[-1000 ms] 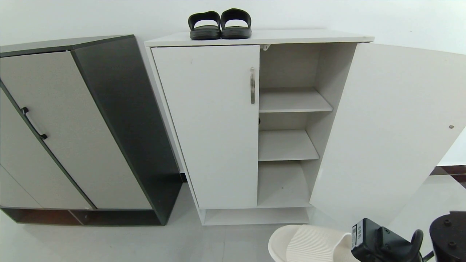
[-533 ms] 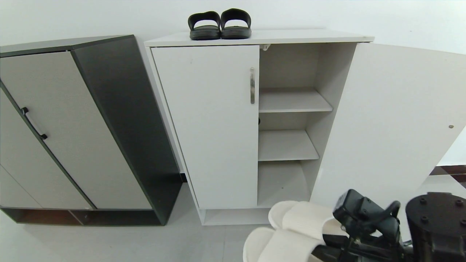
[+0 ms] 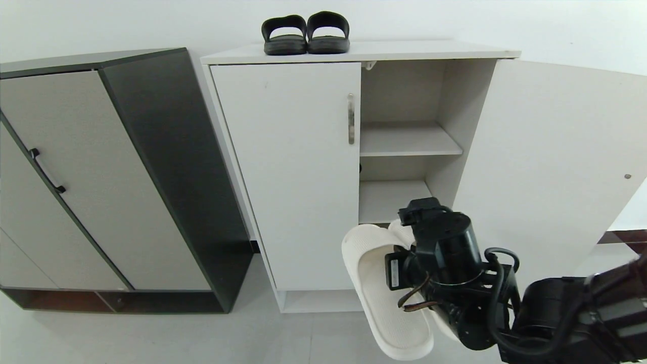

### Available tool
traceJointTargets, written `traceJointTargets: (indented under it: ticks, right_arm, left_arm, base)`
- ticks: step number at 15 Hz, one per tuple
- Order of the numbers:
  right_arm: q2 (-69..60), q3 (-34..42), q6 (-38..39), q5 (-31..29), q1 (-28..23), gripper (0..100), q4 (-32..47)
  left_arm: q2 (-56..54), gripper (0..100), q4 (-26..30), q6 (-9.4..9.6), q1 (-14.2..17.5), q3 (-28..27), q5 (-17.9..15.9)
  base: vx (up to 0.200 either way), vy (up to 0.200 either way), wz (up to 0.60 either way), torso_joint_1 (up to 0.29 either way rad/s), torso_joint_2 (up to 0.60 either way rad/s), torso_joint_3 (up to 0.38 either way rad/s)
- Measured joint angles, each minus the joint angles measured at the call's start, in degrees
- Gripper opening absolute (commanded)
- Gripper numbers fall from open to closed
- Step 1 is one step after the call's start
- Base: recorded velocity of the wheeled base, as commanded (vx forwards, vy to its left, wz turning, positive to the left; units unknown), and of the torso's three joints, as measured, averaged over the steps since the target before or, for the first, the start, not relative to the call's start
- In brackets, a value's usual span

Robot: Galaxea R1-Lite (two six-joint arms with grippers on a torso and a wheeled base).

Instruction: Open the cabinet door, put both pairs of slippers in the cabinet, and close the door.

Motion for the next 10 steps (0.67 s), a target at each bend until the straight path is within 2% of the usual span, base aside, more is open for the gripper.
traceJointTargets:
  ticks: [5, 10]
  right_arm:
    - [5.5, -2.6, 0.3, -2.3, -0.6, 0, -0.3]
    - [8.3, -3.7, 2.0, -2.4, -0.5, 0, -1.0]
  left_arm:
    - [0.0, 0, 0.0, 0.02, 0.0, 0.0, 0.0]
    - [0.0, 0, 0.0, -0.3, 0.0, 0.0, 0.0]
  base:
    - [0.0, -0.2, 0.0, 0.003, 0.0, 0.0]
    - [0.0, 0.0, 0.0, 0.0, 0.0, 0.0]
